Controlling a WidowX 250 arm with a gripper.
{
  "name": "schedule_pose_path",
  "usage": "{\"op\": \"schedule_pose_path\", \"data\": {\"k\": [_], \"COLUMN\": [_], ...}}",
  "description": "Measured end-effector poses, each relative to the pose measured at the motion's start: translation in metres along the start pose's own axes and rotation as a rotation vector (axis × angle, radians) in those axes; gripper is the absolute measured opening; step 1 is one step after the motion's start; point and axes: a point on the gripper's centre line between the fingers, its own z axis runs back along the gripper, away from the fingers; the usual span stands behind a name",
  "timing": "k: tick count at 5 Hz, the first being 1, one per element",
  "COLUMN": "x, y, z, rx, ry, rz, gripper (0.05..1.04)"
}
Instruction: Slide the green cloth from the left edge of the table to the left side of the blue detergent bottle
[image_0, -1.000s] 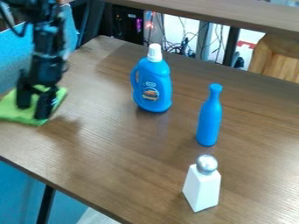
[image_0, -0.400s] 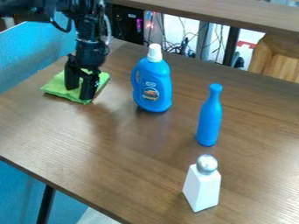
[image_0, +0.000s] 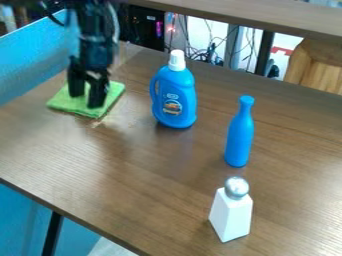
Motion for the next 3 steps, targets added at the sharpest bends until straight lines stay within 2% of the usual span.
{"op": "schedule_pose_path", "data": {"k": [1, 2, 3], "x": [-0.029, -0.045, -0.052], "y": [0.004, -0.005, -0.017], "z": [0.041, 0.053, 0.046], "rx": [0.041, 0.065, 0.086], "ry": [-0.084, -0.109, -0.03], "rz": [0.061, 0.062, 0.061], "gripper": [1.001, 1.001, 1.001]}}
